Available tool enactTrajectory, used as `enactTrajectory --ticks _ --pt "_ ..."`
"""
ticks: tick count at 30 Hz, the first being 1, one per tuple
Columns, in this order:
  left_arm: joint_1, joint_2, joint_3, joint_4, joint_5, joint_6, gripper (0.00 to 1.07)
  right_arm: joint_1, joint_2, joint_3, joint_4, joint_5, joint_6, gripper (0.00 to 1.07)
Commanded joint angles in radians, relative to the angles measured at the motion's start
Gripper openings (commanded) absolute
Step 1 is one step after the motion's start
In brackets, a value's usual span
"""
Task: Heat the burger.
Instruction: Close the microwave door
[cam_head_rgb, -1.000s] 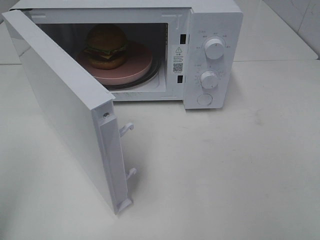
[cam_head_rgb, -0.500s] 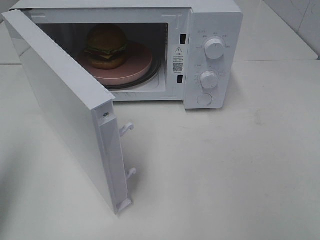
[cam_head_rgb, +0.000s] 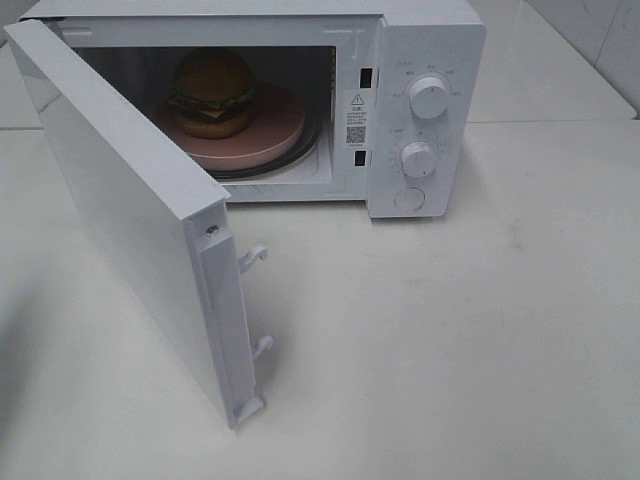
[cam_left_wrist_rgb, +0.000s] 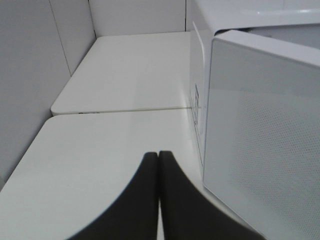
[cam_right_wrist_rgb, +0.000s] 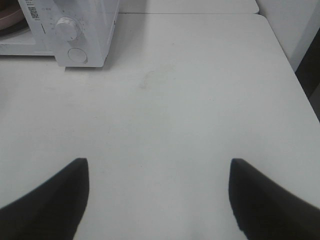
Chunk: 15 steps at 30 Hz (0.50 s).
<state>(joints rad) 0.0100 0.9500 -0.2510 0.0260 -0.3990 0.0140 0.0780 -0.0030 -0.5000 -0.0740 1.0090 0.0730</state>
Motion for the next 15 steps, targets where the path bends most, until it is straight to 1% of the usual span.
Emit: enactTrajectory --ticks 1,2,3,4,5,6,8,11,12,13,14,15 --pt "-0.003 0.079 0.003 0.101 -0.071 -0.064 0.0 -0.008 -0.029 0.003 0.003 -0.012 -0.013 0.75" --pt "-0.005 0.122 0.003 0.16 -0.099 -0.108 0.0 -0.008 -0.029 0.003 0.003 -0.012 -0.013 0.75" --pt "-0.005 0.122 0.003 0.16 -0.099 -0.108 0.0 -0.008 -0.029 0.003 0.003 -0.012 -0.013 0.75" --pt "-0.005 0.144 0.003 0.19 -0.121 -0.137 0.0 -0.008 -0.029 0.003 0.003 -0.012 -0.013 0.75" --pt "-0.005 0.183 0.003 0.231 -0.171 -0.181 0.0 -0.008 -0.029 0.003 0.003 -0.012 -0.013 0.75" --pt "-0.005 0.183 0.003 0.231 -0.171 -0.181 0.0 -0.008 -0.029 0.003 0.003 -0.012 -0.013 0.75" --pt "-0.005 0.236 0.003 0.278 -0.239 -0.214 0.0 -0.008 -0.029 0.003 0.003 -0.012 -0.013 0.75" --pt "-0.006 0.266 0.003 0.303 -0.267 -0.225 0.0 -0.008 -0.029 0.003 0.003 -0.012 -0.013 0.75" --pt "-0.014 0.279 0.003 0.315 -0.277 -0.235 0.0 -0.008 -0.029 0.003 0.003 -0.012 -0.013 0.75" --pt "-0.044 0.301 -0.004 0.326 -0.278 -0.243 0.0 -0.008 -0.029 0.003 0.003 -0.012 -0.013 0.75" --pt "-0.044 0.301 -0.004 0.326 -0.278 -0.243 0.0 -0.008 -0.029 0.003 0.003 -0.012 -0.013 0.75" --pt "-0.063 0.312 -0.007 0.328 -0.278 -0.241 0.0 -0.008 -0.029 0.003 0.003 -0.012 -0.013 0.75"
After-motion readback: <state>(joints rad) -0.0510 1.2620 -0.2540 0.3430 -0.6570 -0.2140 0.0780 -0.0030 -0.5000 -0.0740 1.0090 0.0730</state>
